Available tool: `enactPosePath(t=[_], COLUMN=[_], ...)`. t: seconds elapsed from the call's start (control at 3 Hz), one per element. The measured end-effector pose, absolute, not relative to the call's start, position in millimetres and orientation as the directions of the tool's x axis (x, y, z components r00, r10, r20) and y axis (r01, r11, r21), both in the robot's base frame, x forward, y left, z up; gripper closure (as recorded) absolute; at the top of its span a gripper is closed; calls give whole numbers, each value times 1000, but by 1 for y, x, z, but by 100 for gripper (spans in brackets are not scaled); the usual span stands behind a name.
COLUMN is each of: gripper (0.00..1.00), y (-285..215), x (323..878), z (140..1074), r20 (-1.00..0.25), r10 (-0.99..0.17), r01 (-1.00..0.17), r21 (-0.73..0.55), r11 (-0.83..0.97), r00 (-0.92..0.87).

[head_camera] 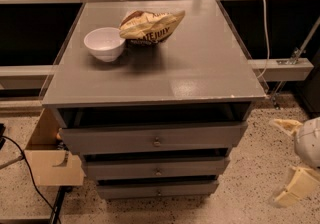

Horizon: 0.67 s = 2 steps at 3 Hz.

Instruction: Open middle drawer

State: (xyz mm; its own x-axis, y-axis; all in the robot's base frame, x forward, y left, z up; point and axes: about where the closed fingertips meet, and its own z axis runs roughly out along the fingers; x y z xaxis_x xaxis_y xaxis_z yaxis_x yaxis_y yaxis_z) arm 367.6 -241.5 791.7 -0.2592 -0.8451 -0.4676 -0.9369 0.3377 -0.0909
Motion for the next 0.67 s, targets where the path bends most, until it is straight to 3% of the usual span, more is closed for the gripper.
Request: enactPosePath(t=[0.67], gripper=[0], y=[-242], x=[345], z=[697], r20=[-505], r10=[-832], r01=[-957], r21=[-41], r11=[286], r00=[-227])
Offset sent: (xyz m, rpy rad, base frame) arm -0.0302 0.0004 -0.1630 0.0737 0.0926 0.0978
